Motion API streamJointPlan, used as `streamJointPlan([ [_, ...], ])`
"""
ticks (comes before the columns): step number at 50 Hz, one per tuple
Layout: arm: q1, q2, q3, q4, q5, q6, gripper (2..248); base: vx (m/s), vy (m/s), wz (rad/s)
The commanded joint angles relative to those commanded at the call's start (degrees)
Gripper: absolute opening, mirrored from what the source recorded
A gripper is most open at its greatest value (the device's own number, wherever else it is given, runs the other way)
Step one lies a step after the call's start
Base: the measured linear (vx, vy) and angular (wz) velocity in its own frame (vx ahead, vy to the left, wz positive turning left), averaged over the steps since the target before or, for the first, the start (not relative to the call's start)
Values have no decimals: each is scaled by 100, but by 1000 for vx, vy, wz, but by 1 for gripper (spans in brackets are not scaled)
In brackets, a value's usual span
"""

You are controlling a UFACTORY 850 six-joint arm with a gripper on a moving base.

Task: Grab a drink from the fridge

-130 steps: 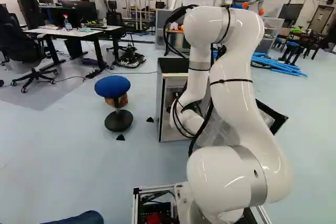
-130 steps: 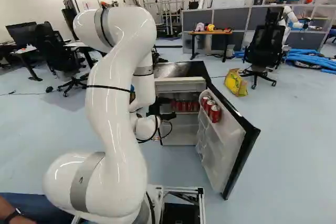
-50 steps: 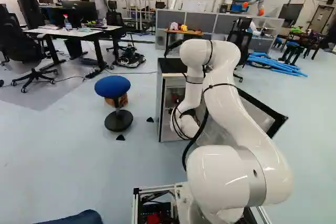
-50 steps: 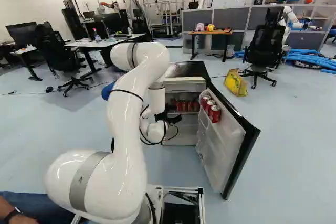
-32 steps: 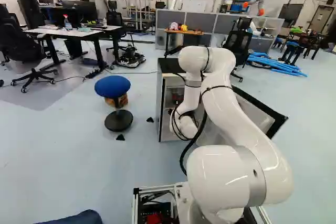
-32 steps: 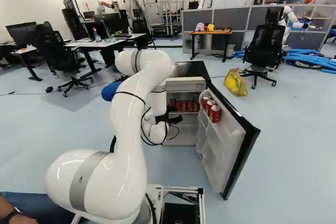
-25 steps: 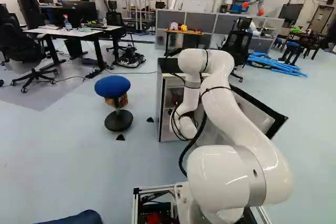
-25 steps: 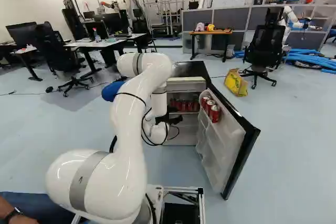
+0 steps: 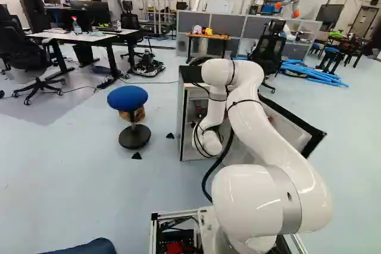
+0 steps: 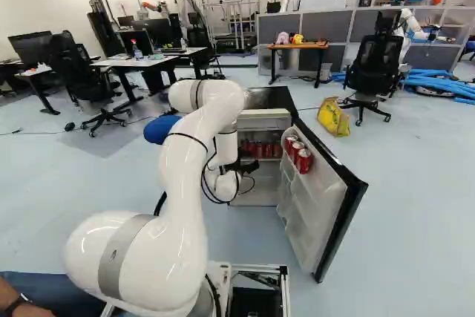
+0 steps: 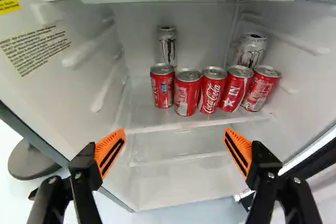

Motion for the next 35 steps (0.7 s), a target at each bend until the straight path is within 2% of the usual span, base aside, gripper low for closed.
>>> streamJointPlan([
  [35, -14, -347, -708, 0, 0, 0, 247, 0, 0, 0],
])
